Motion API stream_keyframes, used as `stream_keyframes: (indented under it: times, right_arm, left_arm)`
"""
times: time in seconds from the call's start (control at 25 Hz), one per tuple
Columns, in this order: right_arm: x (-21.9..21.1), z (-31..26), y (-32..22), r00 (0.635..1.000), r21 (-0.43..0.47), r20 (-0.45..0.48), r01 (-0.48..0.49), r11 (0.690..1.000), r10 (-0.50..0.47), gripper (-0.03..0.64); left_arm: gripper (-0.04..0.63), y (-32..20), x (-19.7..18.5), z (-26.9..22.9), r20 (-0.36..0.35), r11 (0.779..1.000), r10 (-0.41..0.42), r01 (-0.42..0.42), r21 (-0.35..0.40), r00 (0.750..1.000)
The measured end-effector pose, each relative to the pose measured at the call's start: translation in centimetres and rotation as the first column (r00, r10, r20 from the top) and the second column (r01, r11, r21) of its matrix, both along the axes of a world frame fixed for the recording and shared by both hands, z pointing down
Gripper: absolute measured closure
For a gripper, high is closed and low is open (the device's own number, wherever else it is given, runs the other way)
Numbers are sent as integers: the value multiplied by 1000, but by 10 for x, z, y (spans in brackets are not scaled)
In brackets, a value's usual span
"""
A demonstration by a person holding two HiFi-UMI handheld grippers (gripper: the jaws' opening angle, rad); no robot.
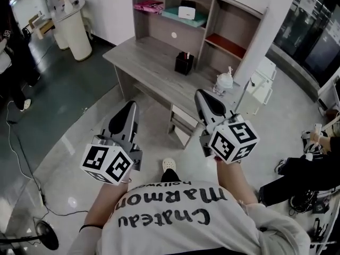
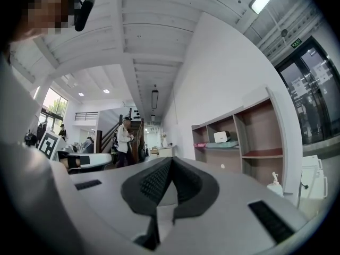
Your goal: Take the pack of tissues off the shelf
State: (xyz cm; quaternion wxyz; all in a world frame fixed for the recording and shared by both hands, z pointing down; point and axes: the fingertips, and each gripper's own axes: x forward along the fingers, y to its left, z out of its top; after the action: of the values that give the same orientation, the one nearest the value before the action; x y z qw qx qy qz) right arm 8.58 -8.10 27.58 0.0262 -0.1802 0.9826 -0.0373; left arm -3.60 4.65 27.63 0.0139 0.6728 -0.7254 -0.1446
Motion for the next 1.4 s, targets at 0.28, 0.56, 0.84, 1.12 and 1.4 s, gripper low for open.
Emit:
stream_keyframes:
  times: [0.28,0.56,0.84,1.12,1.4]
  right_arm:
    - [-35,-11,-42,999,11,28,18,1000,-18,607]
    - [-71,-25,-97,999,31,39,12,999,-13,607]
    - [-91,-25,-163,999,29,3,-41,999,41,607]
    - [-116,-25,-214,999,21,27,-44,999,43,607]
    - [-138,-16,-258,999,13,27,-41,999,41,607]
  left_arm:
    - [574,-35,-37,-11,-38,1000,-17,18,15,999]
    - [574,-77,-83,-24,5,998,-59,59,35,998]
    - [574,-129,-115,-18,17,998,-59,59,10,998]
    - [574,-175,-146,-10,-34,998,-62,62,-4,997]
    - [574,-210,-170,-1,-32,996,-84,83,-10,996]
